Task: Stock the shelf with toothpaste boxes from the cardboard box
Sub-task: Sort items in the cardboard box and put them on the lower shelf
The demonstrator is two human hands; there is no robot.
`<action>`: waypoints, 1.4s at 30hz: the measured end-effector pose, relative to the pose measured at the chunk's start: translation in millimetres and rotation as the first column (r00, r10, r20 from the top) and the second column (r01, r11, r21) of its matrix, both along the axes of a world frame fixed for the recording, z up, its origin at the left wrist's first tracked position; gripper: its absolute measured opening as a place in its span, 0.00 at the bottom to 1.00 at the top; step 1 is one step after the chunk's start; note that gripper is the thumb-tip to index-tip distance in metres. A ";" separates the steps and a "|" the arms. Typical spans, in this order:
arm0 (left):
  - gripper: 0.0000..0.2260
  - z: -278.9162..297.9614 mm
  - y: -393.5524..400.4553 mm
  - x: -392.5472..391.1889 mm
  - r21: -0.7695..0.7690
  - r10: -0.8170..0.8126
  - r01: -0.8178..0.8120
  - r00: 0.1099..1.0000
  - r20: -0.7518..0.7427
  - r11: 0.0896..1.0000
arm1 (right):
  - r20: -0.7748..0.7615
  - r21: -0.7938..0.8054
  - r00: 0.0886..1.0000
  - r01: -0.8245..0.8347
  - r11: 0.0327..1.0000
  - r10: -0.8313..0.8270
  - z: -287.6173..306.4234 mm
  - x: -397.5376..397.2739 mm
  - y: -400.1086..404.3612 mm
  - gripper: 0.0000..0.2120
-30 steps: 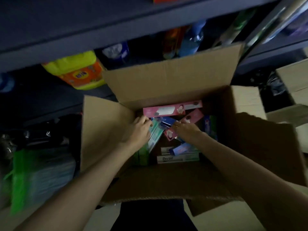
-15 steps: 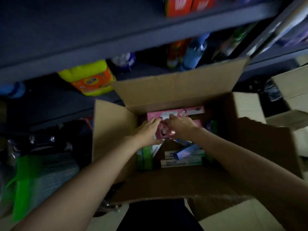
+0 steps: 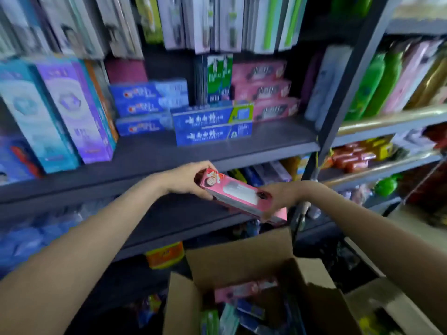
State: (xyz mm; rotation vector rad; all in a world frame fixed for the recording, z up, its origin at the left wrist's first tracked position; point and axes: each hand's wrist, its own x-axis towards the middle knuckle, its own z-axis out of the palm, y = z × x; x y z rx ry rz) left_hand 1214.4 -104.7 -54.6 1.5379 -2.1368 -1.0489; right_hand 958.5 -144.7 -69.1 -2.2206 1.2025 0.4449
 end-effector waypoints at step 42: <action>0.23 133.5 -126.7 -96.6 -0.264 0.307 -0.299 0.952 -0.010 0.917 | 0.223 -0.919 0.970 0.177 0.352 0.095 97.4 -17.9 -127.4 0.35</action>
